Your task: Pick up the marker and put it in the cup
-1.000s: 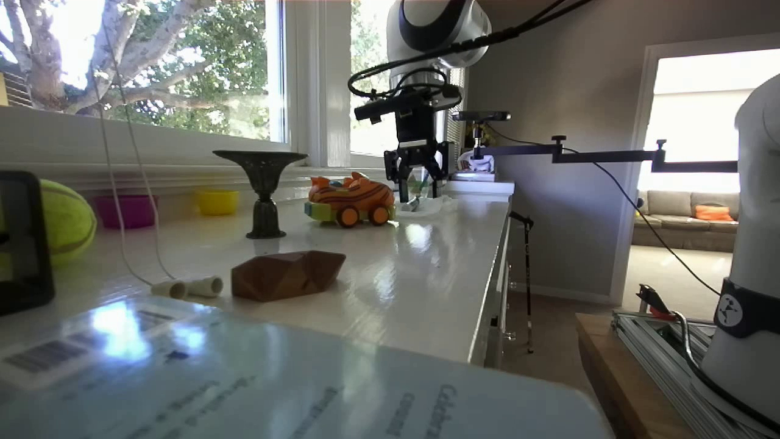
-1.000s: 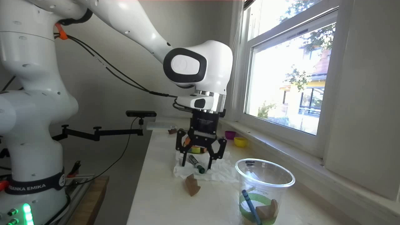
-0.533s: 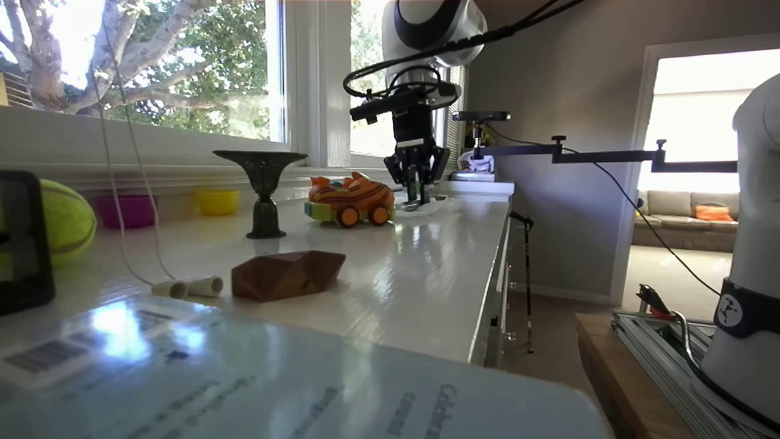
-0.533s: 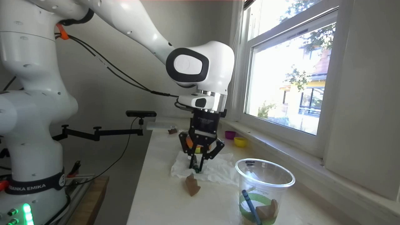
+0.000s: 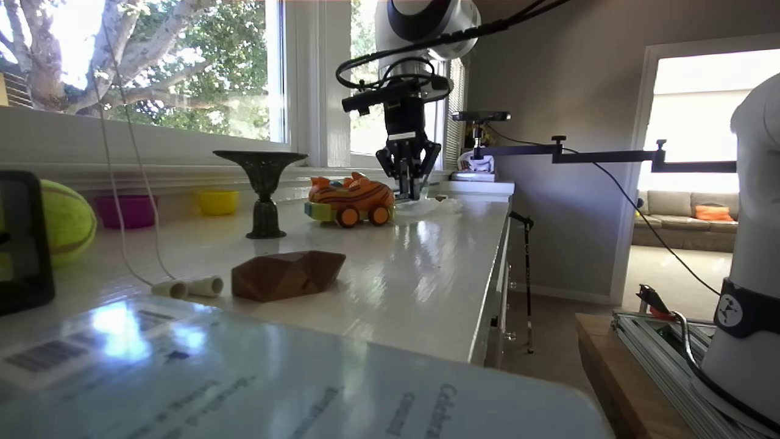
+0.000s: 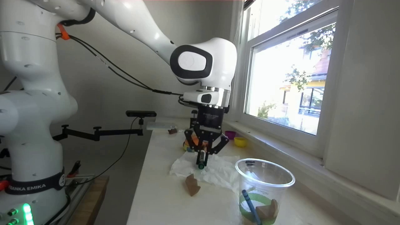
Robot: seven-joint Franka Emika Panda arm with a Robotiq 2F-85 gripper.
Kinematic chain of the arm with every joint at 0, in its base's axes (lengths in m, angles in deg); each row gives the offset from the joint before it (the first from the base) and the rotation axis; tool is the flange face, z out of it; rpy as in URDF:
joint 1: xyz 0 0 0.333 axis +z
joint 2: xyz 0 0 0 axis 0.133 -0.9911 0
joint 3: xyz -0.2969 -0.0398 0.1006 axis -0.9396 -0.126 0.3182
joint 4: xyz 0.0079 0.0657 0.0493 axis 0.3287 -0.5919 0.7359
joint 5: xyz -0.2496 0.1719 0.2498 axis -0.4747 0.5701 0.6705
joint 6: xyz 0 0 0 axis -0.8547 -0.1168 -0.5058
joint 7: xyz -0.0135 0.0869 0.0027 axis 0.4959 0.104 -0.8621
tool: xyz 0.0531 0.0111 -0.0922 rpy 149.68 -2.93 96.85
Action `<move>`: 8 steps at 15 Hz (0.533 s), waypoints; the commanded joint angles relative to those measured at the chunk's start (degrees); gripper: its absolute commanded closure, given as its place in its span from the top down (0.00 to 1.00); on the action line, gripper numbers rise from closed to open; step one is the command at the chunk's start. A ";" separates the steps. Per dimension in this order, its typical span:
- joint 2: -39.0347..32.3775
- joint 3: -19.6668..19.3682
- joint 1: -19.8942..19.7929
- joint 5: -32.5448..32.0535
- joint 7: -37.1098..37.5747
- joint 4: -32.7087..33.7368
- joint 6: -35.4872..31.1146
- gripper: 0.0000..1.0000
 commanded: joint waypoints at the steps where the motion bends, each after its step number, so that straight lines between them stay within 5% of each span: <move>1: 1.43 -0.47 1.08 -2.58 -6.21 4.06 4.67 0.05; 8: 2.10 -3.13 -1.69 -21.66 -20.99 18.82 18.02 0.05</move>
